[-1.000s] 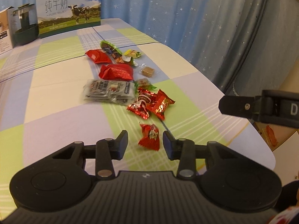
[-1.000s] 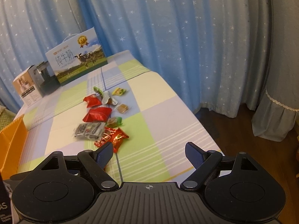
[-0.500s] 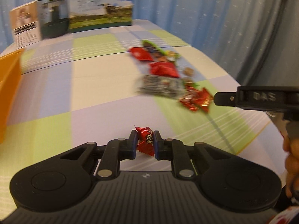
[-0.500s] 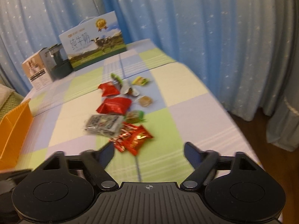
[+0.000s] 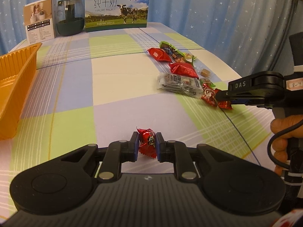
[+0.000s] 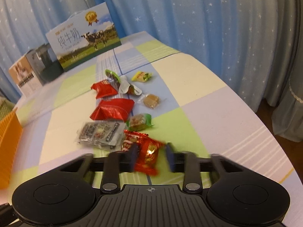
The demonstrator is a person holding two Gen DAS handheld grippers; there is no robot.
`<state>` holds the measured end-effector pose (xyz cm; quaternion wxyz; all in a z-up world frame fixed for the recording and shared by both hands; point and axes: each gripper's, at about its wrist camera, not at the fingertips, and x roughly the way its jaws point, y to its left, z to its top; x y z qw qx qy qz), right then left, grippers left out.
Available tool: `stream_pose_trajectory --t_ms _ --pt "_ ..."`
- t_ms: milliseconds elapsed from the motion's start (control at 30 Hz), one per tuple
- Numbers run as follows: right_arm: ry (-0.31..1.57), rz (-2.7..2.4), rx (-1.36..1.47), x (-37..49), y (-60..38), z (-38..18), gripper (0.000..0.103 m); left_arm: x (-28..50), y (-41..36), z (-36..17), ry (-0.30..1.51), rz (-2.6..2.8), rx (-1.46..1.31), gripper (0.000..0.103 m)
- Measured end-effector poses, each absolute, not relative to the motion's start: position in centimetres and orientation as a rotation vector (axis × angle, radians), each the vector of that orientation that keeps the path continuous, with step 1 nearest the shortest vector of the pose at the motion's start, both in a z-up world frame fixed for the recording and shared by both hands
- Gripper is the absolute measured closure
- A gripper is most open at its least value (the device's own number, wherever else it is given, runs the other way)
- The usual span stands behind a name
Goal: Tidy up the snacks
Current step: 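Carry both candies to the orange tray and open the left tool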
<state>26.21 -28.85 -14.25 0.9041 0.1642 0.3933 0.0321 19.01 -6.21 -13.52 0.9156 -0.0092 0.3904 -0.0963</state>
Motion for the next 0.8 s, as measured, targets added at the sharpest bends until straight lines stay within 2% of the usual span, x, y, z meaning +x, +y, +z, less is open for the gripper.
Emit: stream_pose_trajectory --t_ms 300,433,800 --pt "0.759 0.053 0.285 23.9 -28.5 -12.9 0.082 19.0 -6.1 -14.1 0.803 -0.188 0.011 0.082" --pt "0.736 0.075 0.275 23.9 -27.6 -11.7 0.082 18.7 -6.0 -14.2 0.805 -0.19 0.032 0.086" --pt "0.672 0.34 0.242 23.4 -20.2 -8.0 0.082 16.9 0.1 -9.0 0.73 -0.104 -0.013 0.086"
